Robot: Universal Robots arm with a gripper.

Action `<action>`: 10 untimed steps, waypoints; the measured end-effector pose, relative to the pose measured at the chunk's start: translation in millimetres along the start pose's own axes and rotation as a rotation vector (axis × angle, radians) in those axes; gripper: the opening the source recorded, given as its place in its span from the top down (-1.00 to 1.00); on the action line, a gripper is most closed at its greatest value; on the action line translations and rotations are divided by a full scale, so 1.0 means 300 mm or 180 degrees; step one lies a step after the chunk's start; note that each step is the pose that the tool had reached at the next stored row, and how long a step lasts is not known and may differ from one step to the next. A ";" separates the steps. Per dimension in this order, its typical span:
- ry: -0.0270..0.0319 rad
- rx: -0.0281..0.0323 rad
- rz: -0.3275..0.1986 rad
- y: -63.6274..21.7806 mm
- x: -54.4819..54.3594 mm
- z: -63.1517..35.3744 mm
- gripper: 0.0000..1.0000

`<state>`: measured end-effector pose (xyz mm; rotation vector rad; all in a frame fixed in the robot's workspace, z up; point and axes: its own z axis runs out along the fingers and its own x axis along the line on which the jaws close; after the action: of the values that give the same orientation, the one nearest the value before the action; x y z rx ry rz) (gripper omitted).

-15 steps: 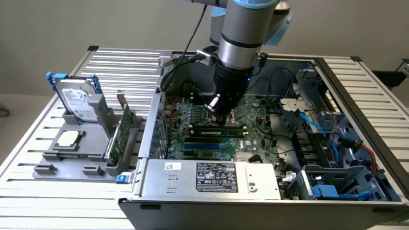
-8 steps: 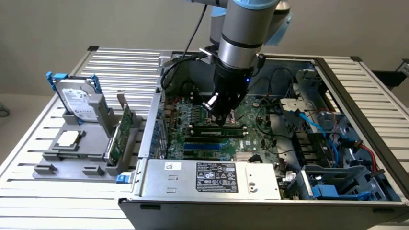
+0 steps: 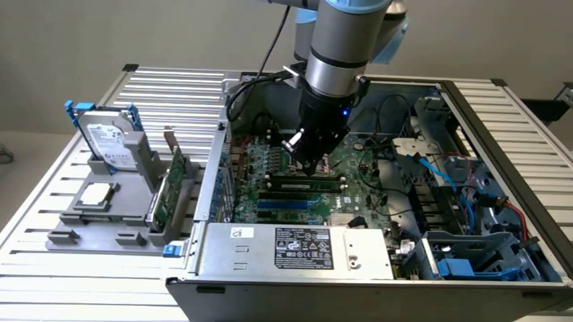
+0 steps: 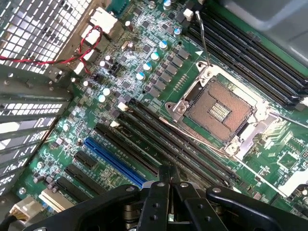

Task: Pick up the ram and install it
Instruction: 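Press down the ram until it locks into place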

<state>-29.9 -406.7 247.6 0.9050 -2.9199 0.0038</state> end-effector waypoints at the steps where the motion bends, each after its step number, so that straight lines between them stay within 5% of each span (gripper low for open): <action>1: -0.0007 0.0001 0.0034 0.000 0.000 0.000 0.79; 10: -0.0069 0.0018 0.0339 0.000 0.000 0.000 0.79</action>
<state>-29.9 -406.6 247.6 0.7539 -2.9858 0.0092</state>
